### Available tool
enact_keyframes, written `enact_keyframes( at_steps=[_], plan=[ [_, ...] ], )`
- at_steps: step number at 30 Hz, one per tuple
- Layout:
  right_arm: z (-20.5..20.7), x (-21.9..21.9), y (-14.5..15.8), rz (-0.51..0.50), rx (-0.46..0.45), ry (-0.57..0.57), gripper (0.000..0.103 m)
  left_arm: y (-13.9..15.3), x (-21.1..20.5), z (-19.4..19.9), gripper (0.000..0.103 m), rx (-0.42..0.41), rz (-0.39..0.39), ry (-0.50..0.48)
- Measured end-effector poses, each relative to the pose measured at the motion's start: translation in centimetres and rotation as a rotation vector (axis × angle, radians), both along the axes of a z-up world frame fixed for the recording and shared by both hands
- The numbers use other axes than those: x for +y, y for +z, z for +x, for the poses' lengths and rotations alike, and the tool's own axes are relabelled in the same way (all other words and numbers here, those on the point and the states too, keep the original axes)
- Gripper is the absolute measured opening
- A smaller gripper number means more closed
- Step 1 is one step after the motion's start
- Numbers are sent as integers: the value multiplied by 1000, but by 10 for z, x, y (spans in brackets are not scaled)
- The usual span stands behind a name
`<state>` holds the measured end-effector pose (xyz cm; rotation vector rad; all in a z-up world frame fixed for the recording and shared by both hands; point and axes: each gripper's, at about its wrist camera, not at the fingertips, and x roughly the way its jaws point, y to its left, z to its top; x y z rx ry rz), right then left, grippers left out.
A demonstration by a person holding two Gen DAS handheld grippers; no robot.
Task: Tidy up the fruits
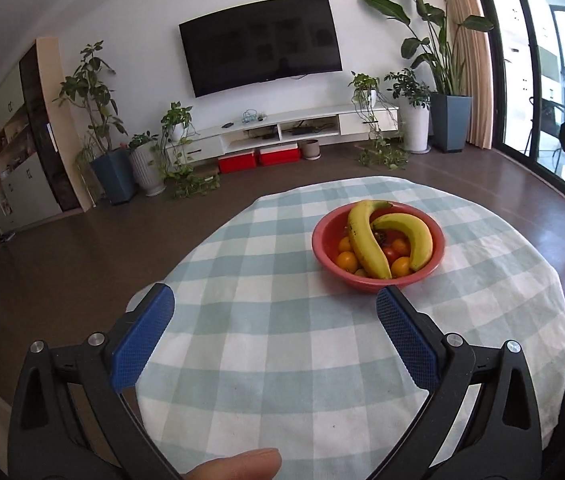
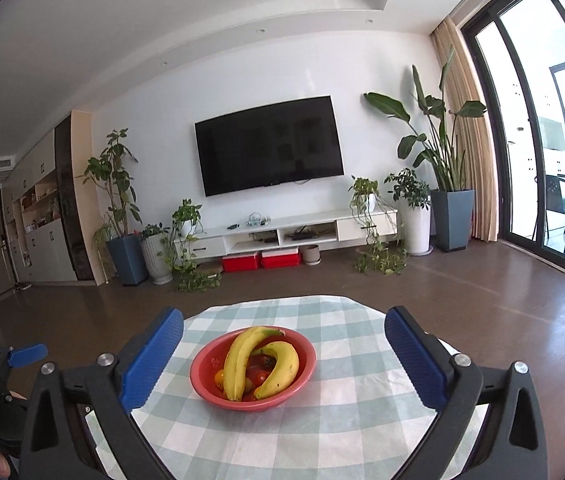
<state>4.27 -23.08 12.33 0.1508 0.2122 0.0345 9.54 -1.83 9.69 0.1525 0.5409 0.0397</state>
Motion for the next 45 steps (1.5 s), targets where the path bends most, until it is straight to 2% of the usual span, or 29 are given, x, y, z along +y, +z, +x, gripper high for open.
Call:
enact_keyframes(
  at_steps=[2,5,10,19,30,45],
  plan=[
    [-7,-1,0,17,34,-1,103,-2,3,-10,103,11,-42,-6],
    [-13,-2,-7,33,109,3,103,-10,3,-18,103,35,-58,-2],
    [-17,10,-33,-17,235,5,103,-31,2,-17,102,101,-89,6],
    [-25,20,-70,-31,348,24,103,-77,3,-8,102,220,-127,28],
    [-21,34,-90,-38,445,41,103,-103,-1,-7,102,266,-127,7],
    [-19,33,-99,-24,501,35,103,-106,-2,-7,102,273,-131,-12]
  ],
)
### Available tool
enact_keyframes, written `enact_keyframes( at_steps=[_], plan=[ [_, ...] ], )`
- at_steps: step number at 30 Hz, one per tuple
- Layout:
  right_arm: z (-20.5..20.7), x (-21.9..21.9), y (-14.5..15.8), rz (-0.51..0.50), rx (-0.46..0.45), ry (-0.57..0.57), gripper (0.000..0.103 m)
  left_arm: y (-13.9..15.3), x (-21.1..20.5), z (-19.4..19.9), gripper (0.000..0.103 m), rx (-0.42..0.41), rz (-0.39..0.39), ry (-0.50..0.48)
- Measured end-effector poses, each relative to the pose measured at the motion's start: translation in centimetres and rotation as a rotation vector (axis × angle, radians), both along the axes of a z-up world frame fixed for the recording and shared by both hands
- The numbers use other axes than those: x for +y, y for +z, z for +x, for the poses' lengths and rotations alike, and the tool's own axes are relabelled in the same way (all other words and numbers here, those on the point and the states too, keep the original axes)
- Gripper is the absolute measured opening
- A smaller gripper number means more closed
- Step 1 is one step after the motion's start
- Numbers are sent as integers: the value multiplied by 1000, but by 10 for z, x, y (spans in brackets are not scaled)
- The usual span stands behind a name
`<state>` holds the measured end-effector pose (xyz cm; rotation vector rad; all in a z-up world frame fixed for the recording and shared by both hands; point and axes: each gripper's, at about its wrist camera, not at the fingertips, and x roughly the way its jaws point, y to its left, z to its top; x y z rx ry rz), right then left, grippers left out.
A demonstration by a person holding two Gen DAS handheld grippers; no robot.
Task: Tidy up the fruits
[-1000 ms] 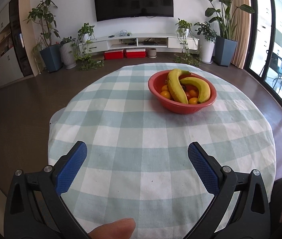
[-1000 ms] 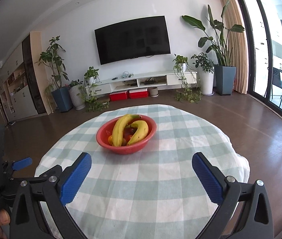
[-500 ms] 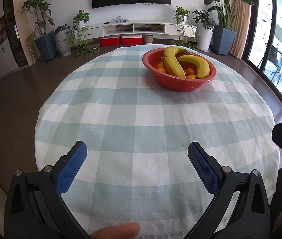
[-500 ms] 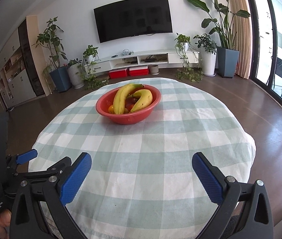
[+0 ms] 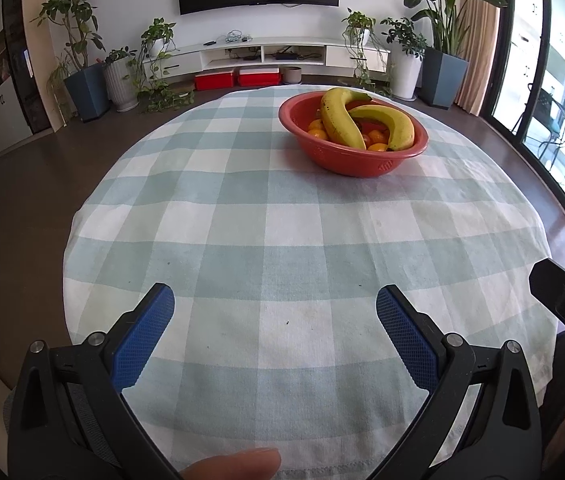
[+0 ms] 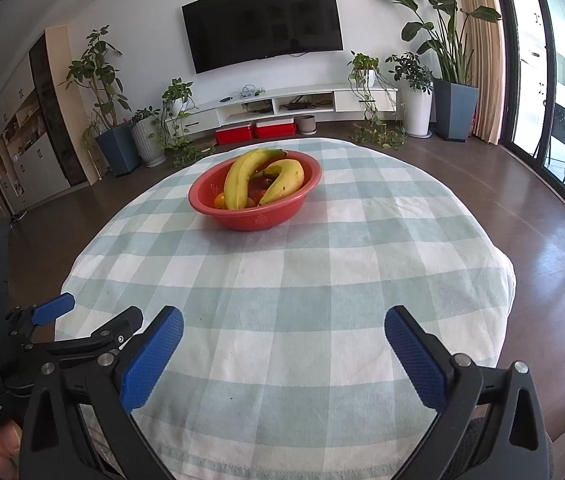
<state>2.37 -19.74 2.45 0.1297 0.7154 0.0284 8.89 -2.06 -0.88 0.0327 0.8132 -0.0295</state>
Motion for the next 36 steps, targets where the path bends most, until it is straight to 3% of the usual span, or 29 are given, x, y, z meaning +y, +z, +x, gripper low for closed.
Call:
enact_keyframes(
  at_steps=[36],
  plan=[
    [0,0,-11,2,35,-1,103,-4,3,0,102,8,-6,1]
  ],
)
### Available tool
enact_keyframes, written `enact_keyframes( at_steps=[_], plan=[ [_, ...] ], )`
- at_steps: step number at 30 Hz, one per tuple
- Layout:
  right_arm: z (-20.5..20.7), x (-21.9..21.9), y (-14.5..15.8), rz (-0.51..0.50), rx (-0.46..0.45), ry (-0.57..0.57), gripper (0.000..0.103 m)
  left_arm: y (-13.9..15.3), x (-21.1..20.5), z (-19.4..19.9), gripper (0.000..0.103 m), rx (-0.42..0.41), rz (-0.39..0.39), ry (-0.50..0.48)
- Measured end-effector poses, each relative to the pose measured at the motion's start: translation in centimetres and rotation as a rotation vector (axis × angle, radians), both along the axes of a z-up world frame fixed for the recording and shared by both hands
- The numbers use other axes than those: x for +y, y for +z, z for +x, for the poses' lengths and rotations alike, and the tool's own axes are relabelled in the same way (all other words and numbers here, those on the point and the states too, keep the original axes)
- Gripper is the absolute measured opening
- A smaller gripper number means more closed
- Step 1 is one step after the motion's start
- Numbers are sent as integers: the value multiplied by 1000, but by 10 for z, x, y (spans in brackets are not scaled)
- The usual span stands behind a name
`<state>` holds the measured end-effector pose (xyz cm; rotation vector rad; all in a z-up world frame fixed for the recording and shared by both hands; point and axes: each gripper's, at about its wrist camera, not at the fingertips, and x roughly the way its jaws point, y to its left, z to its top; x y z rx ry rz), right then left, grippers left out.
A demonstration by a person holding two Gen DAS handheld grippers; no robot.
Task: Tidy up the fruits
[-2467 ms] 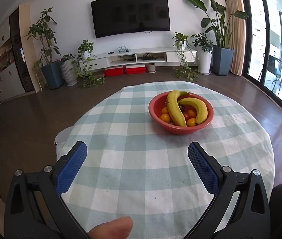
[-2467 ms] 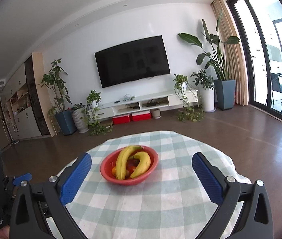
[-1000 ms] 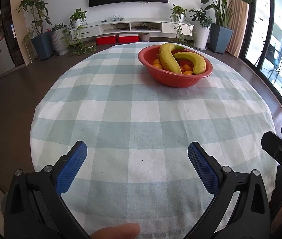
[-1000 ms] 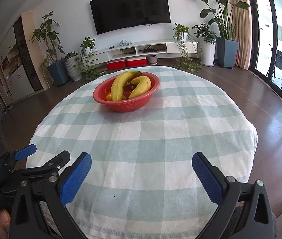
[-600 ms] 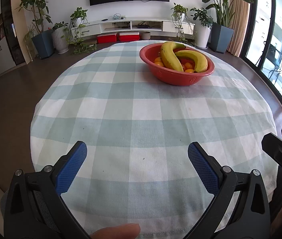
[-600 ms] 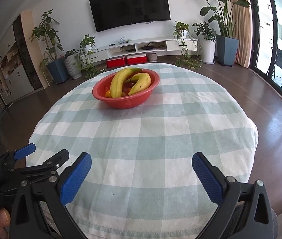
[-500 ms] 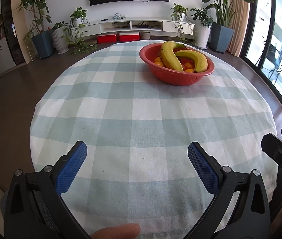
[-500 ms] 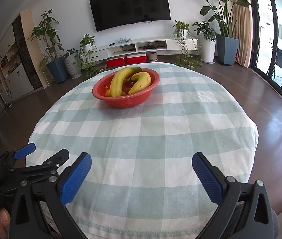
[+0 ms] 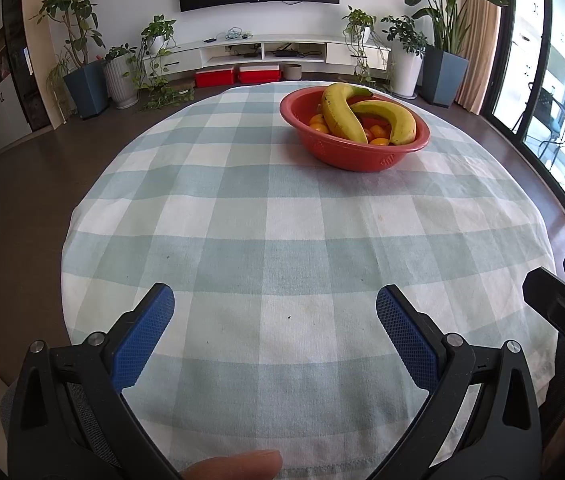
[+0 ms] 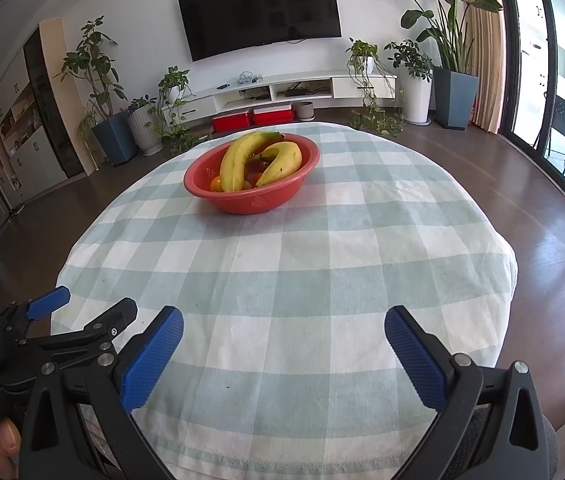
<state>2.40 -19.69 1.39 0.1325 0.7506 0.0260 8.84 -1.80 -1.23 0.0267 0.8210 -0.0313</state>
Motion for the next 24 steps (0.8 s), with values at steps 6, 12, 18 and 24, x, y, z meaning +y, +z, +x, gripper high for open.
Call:
enact_keyframes(
  at_steps=[6,12,18,24],
  plan=[
    [0,0,1,0,1,0,103,0,0,0,102,0,1,0],
    [0,0,1,-1,2,0,103,0,0,0,102,0,1,0],
    [-1,0,0,-1,4,0,103,0,0,0,102,0,0,0],
    [-6,1,-6,-1,11,2,103,0,0,0,102,0,2,0]
  ],
)
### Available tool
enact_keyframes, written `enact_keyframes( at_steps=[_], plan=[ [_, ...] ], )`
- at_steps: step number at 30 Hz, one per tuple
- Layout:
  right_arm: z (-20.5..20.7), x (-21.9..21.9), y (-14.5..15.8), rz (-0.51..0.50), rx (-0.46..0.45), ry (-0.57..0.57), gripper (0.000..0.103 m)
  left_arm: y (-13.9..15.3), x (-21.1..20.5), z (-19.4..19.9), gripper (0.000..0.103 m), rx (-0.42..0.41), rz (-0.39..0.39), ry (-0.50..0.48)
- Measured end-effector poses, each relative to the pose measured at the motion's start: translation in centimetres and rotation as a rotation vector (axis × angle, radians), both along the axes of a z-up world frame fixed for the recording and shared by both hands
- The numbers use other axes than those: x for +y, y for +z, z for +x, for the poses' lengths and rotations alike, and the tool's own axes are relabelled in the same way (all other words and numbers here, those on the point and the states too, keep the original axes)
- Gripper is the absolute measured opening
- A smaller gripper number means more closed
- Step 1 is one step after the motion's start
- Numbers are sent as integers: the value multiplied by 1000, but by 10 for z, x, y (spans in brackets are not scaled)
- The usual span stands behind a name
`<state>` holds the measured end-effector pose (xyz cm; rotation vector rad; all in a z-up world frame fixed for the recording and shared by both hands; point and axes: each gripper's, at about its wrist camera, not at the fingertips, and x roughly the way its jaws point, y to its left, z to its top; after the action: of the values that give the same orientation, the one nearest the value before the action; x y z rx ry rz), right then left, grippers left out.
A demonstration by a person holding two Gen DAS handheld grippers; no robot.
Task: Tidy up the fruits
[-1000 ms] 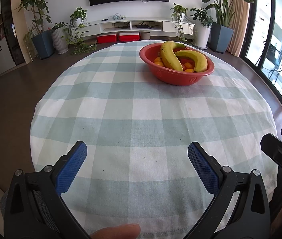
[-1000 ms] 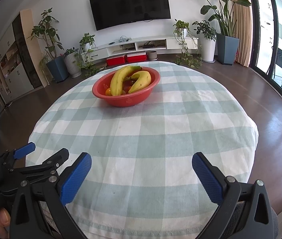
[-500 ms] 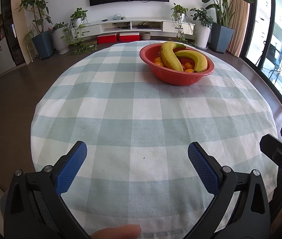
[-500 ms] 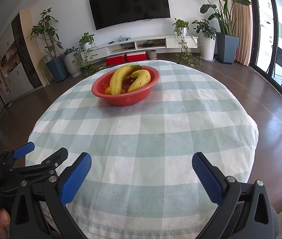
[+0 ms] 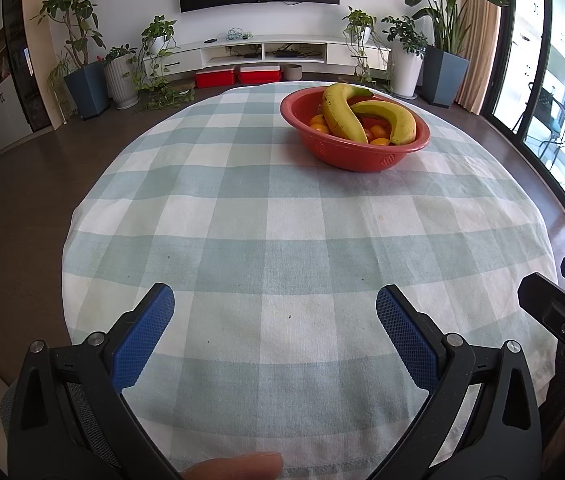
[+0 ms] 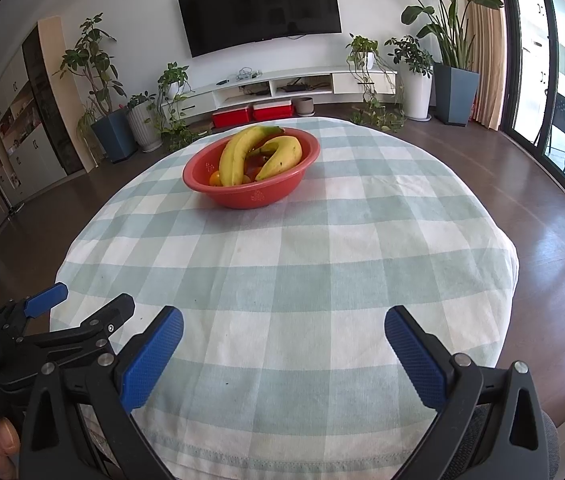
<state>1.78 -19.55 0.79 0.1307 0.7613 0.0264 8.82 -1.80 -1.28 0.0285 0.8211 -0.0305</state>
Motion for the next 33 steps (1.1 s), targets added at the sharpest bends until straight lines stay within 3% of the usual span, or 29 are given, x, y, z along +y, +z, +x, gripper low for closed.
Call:
enact_keyframes(
  at_steps=[33],
  plan=[
    [0,0,2,-1,7,0,103,0,0,-1,102,-2,2,1]
  ],
)
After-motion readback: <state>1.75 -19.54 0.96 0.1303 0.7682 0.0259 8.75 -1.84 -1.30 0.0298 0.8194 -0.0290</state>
